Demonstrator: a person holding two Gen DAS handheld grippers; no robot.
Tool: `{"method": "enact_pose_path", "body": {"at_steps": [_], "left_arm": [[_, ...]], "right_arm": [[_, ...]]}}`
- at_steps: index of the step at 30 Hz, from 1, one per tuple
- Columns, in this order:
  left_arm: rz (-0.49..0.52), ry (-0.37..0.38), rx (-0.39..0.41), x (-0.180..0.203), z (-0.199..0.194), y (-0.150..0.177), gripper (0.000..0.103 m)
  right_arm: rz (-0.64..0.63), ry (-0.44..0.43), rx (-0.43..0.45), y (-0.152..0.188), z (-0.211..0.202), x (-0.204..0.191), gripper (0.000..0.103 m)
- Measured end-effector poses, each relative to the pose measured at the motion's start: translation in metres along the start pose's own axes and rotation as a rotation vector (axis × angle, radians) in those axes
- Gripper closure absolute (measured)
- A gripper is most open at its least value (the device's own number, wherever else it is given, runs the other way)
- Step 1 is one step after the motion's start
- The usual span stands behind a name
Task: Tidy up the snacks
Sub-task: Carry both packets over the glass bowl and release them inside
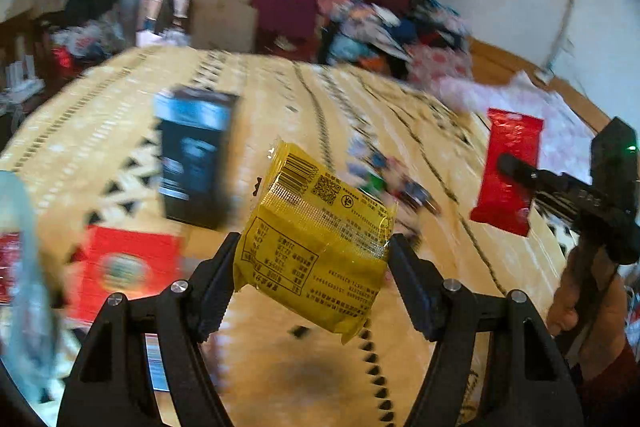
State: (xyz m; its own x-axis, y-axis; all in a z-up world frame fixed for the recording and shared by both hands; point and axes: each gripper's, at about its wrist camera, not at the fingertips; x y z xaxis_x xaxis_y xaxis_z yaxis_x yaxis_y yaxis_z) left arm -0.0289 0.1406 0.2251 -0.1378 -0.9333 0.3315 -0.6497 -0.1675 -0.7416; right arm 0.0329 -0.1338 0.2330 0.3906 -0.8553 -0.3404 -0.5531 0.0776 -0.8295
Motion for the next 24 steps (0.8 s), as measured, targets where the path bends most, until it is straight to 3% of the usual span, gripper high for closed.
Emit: {"method": "enact_pose_path", "body": {"at_steps": [8,17,24], "left_arm": [[-0.119,-0.179,0.117,-0.09,-0.074,-0.03,0.029],[-0.245,-0.345,0.194,-0.193,-0.141,-0.031,0.029],[-0.34,-0.437,0.194,-0.263,-0.167,-0.019,0.029]], "right_arm": [[-0.15,-0.217,-0.025,-0.042,0.053,-0.128,0.088],[-0.275,-0.427,-0.136,-0.036,0.118,-0.269,0.088],[-0.322,-0.512,-0.245,-0.019,0.165,-0.345,0.088]]}}
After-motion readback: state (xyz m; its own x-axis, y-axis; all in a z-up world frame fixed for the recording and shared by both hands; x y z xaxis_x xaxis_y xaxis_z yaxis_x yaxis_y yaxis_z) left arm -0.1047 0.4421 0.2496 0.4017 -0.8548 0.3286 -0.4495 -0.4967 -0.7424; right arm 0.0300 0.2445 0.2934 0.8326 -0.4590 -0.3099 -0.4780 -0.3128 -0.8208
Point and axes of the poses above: each gripper's, at about its wrist camera, not at the fingertips, and z roughly the way its jaws point, x to its right, y to its underside, and after that the axes turned 5 degrees about -z, right-handed
